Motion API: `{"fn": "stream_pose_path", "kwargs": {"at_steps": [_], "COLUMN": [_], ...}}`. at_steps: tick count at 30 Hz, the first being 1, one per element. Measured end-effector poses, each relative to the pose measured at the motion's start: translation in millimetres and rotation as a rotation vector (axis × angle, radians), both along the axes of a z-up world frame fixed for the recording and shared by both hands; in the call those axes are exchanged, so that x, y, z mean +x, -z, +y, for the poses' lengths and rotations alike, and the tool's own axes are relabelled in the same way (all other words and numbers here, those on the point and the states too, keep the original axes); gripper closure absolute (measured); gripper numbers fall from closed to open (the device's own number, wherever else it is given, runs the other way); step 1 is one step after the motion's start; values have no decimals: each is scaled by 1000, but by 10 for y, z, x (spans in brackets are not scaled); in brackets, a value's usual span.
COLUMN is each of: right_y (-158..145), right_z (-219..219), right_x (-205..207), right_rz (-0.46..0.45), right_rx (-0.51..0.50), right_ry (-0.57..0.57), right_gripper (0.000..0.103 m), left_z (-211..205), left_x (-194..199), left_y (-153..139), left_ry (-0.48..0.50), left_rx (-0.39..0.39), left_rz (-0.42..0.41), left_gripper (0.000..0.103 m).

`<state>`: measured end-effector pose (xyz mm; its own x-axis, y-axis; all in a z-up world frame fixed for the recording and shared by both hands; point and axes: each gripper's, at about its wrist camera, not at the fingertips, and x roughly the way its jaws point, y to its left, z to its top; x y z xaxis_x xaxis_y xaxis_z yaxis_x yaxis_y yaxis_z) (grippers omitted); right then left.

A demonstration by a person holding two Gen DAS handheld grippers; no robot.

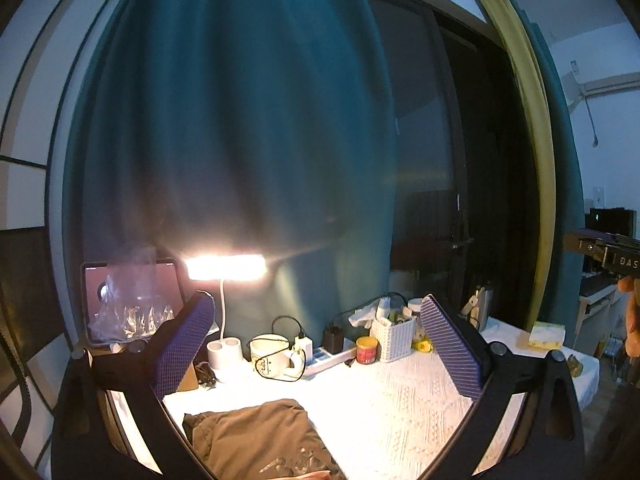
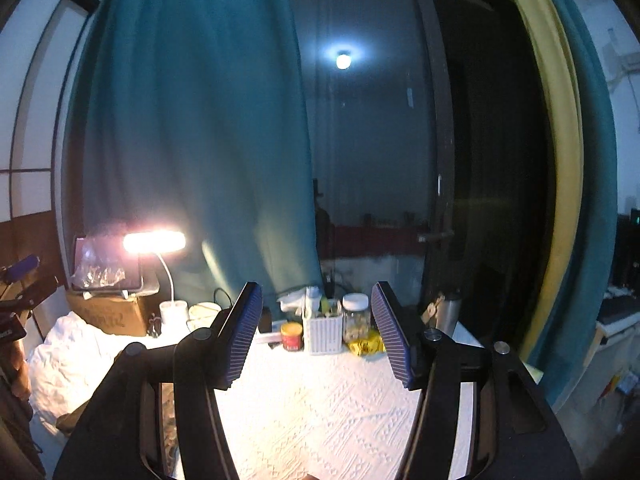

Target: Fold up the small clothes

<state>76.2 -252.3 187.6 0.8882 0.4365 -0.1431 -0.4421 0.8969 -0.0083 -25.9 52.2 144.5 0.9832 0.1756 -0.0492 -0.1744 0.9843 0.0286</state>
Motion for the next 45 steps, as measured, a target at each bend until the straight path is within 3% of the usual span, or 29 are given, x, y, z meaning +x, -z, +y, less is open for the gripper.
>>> {"fn": "stream_pose_path", "kwargs": {"at_steps": [10, 23, 45], "right_y": [-43, 140, 219], "right_z": [78, 282, 236], "right_x": [-114, 63, 147], "right_rz": [-60, 29, 55], "right_rx": [9, -15, -21], "right_ry": [-17, -53, -36], "right_gripper": [43, 43, 43], "left_z": [134, 308, 305], "left_x": [-27, -9, 27], "left_y": [67, 199, 234], "left_ry": [-34, -78, -86], "left_rx": [-42, -84, -105], "left_rz": [4, 45, 61], "left_gripper": [1, 1, 1]}}
